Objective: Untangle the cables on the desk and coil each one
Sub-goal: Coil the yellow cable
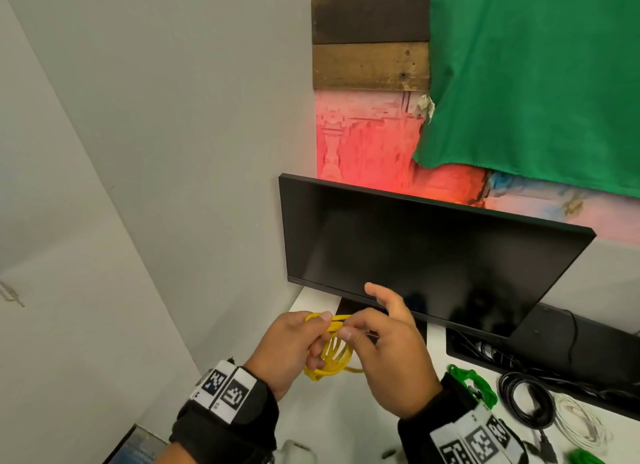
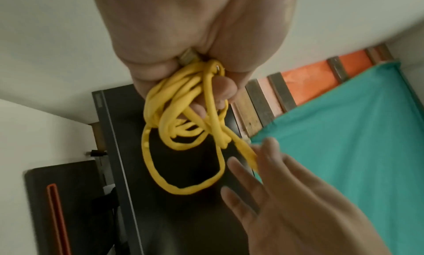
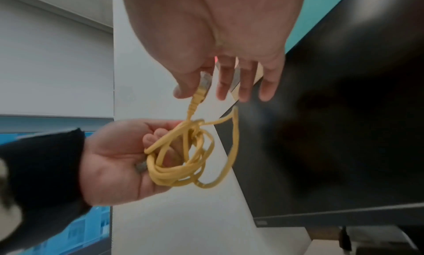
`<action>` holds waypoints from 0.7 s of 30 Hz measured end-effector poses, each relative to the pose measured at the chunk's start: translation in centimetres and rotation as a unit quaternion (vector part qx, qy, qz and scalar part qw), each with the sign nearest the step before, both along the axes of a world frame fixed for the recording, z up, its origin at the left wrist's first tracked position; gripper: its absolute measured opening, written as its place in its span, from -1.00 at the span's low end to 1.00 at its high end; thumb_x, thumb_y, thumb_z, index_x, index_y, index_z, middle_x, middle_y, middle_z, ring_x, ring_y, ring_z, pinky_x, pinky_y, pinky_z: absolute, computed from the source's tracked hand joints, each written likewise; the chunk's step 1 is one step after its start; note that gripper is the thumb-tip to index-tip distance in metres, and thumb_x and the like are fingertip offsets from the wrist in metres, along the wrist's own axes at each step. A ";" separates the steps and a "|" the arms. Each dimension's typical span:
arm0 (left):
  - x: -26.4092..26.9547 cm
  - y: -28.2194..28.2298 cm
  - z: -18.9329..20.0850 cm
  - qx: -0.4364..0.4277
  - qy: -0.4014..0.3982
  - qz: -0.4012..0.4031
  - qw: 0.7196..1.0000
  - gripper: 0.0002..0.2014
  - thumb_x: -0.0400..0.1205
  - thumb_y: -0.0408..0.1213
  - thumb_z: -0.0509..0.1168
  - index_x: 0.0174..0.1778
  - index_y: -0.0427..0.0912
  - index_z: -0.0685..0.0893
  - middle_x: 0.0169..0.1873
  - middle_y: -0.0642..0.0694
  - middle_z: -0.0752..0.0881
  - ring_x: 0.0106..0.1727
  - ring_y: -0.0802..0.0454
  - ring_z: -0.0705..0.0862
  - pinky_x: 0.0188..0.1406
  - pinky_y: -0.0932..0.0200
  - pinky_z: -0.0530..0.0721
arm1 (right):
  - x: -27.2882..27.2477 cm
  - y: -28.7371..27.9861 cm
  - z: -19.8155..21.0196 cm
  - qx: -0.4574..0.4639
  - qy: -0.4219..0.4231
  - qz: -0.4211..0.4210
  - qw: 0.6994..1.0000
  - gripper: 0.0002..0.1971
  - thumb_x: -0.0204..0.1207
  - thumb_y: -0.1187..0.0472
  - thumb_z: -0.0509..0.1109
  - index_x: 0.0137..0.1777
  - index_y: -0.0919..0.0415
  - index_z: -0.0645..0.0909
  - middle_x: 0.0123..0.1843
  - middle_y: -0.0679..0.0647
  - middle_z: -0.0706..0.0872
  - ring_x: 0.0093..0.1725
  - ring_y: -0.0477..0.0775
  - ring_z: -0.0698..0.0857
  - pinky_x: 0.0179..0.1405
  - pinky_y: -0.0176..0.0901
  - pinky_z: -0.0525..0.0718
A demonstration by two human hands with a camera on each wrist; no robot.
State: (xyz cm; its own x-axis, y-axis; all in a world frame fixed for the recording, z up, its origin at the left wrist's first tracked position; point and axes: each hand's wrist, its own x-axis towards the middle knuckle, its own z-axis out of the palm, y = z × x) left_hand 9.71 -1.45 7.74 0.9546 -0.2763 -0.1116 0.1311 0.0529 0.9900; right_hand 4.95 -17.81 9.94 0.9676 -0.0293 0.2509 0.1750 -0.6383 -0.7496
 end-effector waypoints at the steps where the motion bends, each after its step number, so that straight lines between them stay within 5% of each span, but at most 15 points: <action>1: 0.1 0.3 -0.1 -0.017 0.015 0.019 1.000 -0.64 0.71 -0.21 0.27 -0.43 -0.21 0.59 -0.62 -0.07 0.44 -0.63 0.02 0.39 -0.51 0.15 0.52 | 0.0 0.1 0.1 -0.023 -0.004 0.013 1.000 -0.91 0.62 0.05 0.42 -0.05 0.00 0.73 0.51 -0.22 0.41 0.48 -0.10 0.40 0.41 -0.02 0.52; 5: 2.0 2.5 0.4 -0.082 0.051 0.133 0.986 -0.68 0.69 -0.26 0.29 -0.40 -0.26 0.56 -0.64 -0.06 0.40 -0.68 0.08 0.32 -0.62 0.24 0.46 | -1.1 -1.5 1.0 -0.029 -0.025 0.062 0.997 -0.91 0.64 -0.05 0.31 -0.11 -0.19 0.53 -0.12 -0.27 0.66 -0.06 -0.13 0.62 -0.08 -0.16 0.63; 7: 3.2 4.8 0.8 -0.092 0.057 0.190 0.976 -0.70 0.70 -0.28 0.26 -0.37 -0.27 0.56 -0.63 -0.06 0.37 -0.70 0.11 0.29 -0.66 0.28 0.41 | -1.8 -3.8 1.2 0.001 -0.062 0.041 0.997 -0.91 0.65 -0.09 0.24 -0.07 -0.25 0.54 -0.18 -0.24 0.69 -0.18 -0.10 0.66 -0.29 -0.35 0.58; 10: 3.6 6.9 0.9 -0.092 0.056 0.183 0.977 -0.72 0.71 -0.28 0.25 -0.32 -0.28 0.59 -0.64 -0.04 0.35 -0.70 0.11 0.27 -0.65 0.27 0.43 | -1.7 -7.7 0.9 -0.028 -0.080 -0.019 0.996 -0.91 0.64 -0.06 0.24 -0.09 -0.28 0.52 -0.20 -0.17 0.69 -0.14 -0.16 0.65 -0.34 -0.38 0.54; 13: 2.5 5.2 0.4 -0.061 0.039 0.118 0.990 -0.65 0.69 -0.27 0.28 -0.46 -0.20 0.61 -0.65 -0.04 0.36 -0.68 0.10 0.29 -0.62 0.26 0.43 | -0.3 -9.2 -1.1 -0.176 0.033 -0.044 0.983 -0.76 0.68 0.15 0.32 -0.17 -0.22 0.49 -0.08 -0.22 0.63 0.01 -0.21 0.58 -0.08 -0.19 0.55; 16: 1.6 2.4 -0.3 0.038 -0.003 0.087 0.995 -0.53 0.70 -0.26 0.28 -0.60 -0.09 0.51 -0.63 -0.07 0.40 -0.66 0.05 0.38 -0.59 0.24 0.43 | 0.0 -6.8 -2.0 -0.317 0.101 -0.004 0.943 -0.66 0.58 0.21 0.24 0.26 -0.19 0.58 0.47 -0.23 0.49 0.47 -0.07 0.44 0.45 -0.09 0.42; 19: 1.3 0.9 -0.8 0.124 -0.039 0.085 0.988 -0.57 0.69 -0.19 0.30 -0.53 -0.15 0.45 -0.58 -0.16 0.39 -0.54 -0.04 0.39 -0.45 0.12 0.42 | -0.2 -3.4 -1.7 -0.233 0.093 0.063 0.966 -0.32 0.38 0.11 0.16 0.58 -0.15 0.38 0.65 -0.21 0.33 0.65 -0.09 0.25 0.65 -0.11 0.22; 21: 1.2 0.4 -0.8 0.162 -0.063 0.085 0.981 -0.58 0.68 -0.14 0.30 -0.53 -0.12 0.49 -0.59 -0.12 0.42 -0.51 -0.04 0.40 -0.41 0.08 0.42 | -0.5 -1.0 -1.5 -0.152 0.101 0.092 0.979 -0.34 0.40 -0.06 0.17 0.58 -0.16 0.36 0.57 -0.24 0.45 0.57 -0.13 0.37 0.57 -0.17 0.35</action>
